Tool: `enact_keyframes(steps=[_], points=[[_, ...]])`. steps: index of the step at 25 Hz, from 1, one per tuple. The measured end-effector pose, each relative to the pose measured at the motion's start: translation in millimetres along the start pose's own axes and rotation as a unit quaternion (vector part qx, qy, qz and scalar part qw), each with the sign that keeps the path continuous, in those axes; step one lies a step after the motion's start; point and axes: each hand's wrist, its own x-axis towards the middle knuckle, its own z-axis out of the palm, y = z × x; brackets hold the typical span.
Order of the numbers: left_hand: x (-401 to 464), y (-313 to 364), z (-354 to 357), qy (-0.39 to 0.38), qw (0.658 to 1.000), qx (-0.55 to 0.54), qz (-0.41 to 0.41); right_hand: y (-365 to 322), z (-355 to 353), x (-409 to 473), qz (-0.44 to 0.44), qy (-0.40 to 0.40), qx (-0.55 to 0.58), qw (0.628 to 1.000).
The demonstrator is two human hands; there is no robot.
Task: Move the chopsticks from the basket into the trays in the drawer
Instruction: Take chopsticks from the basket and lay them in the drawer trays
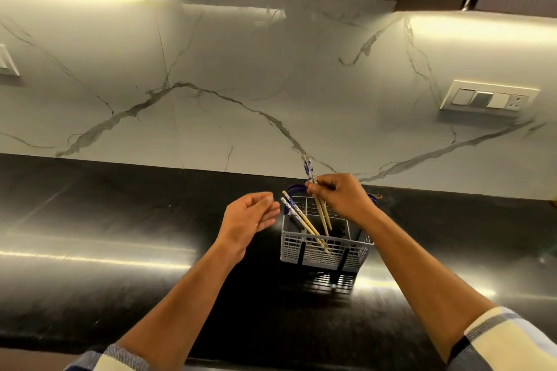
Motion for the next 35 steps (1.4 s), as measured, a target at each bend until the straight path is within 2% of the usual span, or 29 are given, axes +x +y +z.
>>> enact_keyframes(steps=[4, 7, 10, 21, 28, 31, 35], points=[[-25.0, 52.5, 27.1, -0.086, 0.989, -0.011, 0.120, -36.3, -9.6, -28.2, -0.051, -0.033, 0.086, 0.994], [-43.3, 78.3, 40.2, -0.119, 0.967, 0.080, 0.212, -51.1, -5.9, -54.6, -0.032, -0.087, 0.183, 0.979], [-56.4, 88.4, 40.8, -0.116, 0.945, 0.163, 0.258, -62.3, -7.2, -74.3, -0.018, -0.110, 0.242, 0.964], [-85.6, 103.8, 46.9, -0.145, 0.945, 0.127, 0.263, -83.8, -21.6, -114.3, -0.017, -0.096, 0.231, 0.968], [-92.4, 112.3, 49.9, -0.139, 0.941, 0.119, 0.284, -69.2, -19.0, -133.3, -0.013, -0.085, 0.184, 0.979], [-96.3, 99.1, 49.8, -0.144, 0.947, 0.120, 0.262, -55.2, -8.3, -144.1, 0.013, -0.087, 0.211, 0.973], [-101.6, 60.2, 45.4, -0.156, 0.967, 0.078, 0.186, -27.9, 14.8, -165.3, 0.059, -0.100, 0.251, 0.961]])
